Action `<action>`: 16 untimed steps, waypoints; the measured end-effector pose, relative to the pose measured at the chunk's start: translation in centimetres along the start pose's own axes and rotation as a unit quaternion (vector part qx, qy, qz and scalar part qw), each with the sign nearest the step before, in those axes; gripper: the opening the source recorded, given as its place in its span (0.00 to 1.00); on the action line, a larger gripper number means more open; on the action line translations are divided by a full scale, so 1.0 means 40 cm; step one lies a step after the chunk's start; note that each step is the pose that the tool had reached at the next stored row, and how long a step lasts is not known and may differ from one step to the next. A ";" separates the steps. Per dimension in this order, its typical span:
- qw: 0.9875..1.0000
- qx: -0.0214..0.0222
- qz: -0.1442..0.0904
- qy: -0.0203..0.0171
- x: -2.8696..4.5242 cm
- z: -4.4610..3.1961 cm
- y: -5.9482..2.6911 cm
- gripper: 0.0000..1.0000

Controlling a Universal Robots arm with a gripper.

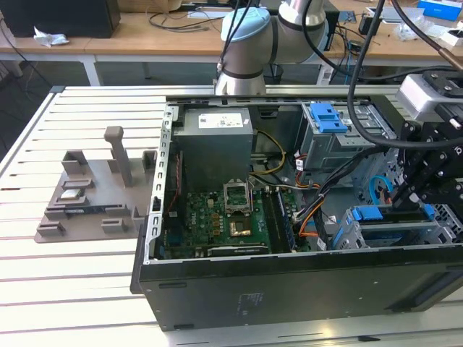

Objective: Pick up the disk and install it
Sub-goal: 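Insert the second disk wire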

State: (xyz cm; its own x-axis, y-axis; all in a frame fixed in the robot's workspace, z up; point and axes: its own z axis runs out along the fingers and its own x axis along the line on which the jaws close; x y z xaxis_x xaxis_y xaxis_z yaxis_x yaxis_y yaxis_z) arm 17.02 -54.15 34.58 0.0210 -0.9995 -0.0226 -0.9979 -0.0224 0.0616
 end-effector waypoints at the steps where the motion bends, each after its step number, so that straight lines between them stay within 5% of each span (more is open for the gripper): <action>1: 1.000 0.000 0.000 0.000 0.000 0.001 0.000 0.16; 11: 1.000 0.000 0.000 0.000 0.002 0.011 0.001 0.17; 12: 1.000 0.000 0.000 0.000 0.002 0.011 0.001 0.24; 16: 1.000 0.000 0.000 0.000 -0.002 -0.028 0.004 0.24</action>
State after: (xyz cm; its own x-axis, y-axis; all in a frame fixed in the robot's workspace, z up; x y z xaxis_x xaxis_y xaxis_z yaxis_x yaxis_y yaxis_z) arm 16.94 -54.09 35.72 0.0211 -0.9995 -0.0228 -0.9979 -0.0224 0.0615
